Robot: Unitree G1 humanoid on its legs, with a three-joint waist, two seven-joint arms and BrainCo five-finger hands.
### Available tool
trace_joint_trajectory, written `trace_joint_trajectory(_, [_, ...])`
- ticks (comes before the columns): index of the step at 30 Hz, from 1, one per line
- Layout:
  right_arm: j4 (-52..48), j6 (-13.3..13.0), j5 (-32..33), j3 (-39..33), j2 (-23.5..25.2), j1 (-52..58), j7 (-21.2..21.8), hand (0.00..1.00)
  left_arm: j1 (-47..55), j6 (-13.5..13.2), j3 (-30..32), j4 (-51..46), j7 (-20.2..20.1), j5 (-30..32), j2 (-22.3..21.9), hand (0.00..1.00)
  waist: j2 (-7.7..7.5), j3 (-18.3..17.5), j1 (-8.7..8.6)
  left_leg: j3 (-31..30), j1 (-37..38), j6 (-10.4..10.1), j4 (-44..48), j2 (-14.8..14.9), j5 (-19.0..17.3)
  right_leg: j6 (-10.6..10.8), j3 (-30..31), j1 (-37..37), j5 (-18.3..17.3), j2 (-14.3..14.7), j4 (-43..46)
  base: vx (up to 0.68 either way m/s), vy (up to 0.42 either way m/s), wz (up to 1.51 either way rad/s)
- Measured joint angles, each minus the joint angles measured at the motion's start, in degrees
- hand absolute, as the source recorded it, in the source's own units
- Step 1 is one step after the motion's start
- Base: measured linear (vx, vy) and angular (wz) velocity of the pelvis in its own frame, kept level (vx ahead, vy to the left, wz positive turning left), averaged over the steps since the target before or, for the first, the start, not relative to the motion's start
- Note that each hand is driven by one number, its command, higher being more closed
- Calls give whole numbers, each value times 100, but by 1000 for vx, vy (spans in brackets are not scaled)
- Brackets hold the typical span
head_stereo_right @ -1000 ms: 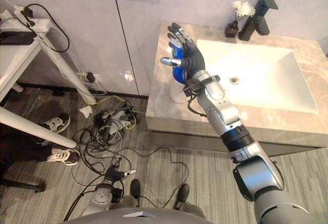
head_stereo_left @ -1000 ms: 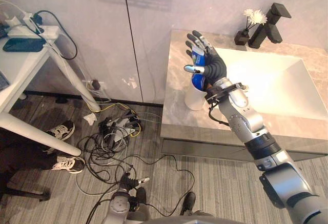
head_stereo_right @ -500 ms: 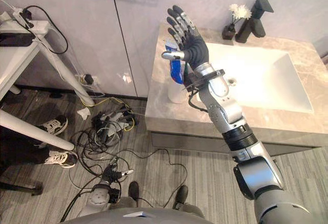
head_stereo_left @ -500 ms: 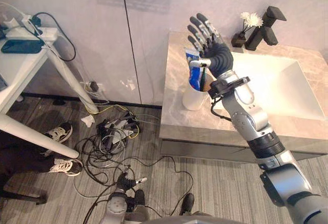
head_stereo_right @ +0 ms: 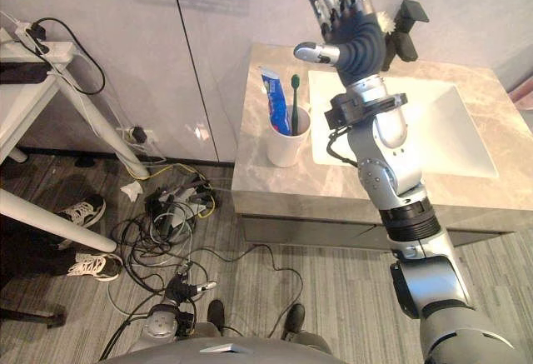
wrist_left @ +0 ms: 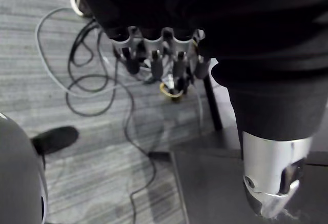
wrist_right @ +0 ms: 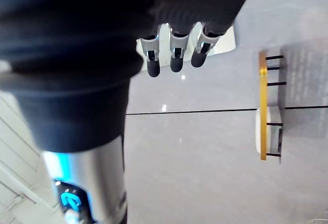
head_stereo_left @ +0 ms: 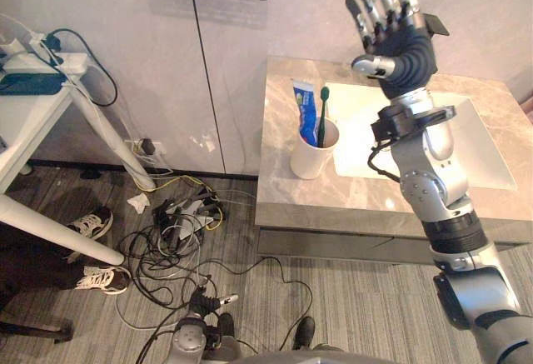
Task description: Organize washtable
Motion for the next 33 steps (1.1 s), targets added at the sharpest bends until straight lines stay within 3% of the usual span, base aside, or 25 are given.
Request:
trace_joint_trajectory(5, [-74, -189, 83, -567, -39, 66, -121, 0, 3, -3, -2, 163, 3, 53, 1, 0, 12, -106, -56, -4, 5, -1, 1, -5, 2, 1, -10, 5, 0, -1, 0, 0, 0, 0])
trace_joint_trajectory(9, [-714, -399, 167, -1076, -45, 436, -116, 0, -25, -25, -7, 374, 6, 117, -2, 0, 69, -211, -161, 4, 25, -1, 1, -11, 0, 1, -12, 18, 0, -9, 0, 0, 0, 0])
trace_joint_trajectory(14, [-1332, -571, 169, -1792, -39, 1400, -111, 0, -176, -28, 0, 588, -1, 251, -18, 0, 114, -256, -292, 51, 58, 9, -7, -22, -9, 7, -14, 44, -7, -15, 0, 0, 0, 0])
trace_joint_trajectory(17, [-1745, -616, 168, -2111, -13, 2127, -88, 0, -180, -29, 19, 604, -7, 334, -47, 0, 221, -384, -355, 66, 78, 11, -23, -44, -10, 29, -13, 46, -22, -33, 0, -10, 6, -5])
trace_joint_trajectory(21, [-2124, -725, 165, -2573, 522, 3014, -44, 0, -216, -43, 168, 607, -5, 457, -50, 0, 319, -531, -487, 81, 108, 11, -49, -48, -10, 23, 8, 51, -38, -33, -2, -3, -1, -3])
trace_joint_trajectory(26, [-2463, -773, -92, -3134, 1542, 4098, -138, 0, -227, -166, 307, 706, 2, 556, -151, 0, 318, -558, -625, 102, 127, 11, -42, -49, -10, 18, 32, 49, -45, -32, -2, -3, -1, -2])
trace_joint_trajectory(33, [-2169, -912, -943, -3692, 2966, 5391, -863, 0, -197, -209, 732, 1019, 136, 667, -285, 0, 290, -694, -769, 147, 125, 9, -22, -50, -26, 6, 83, 4, -55, -31, -3, 1, 2, -2])
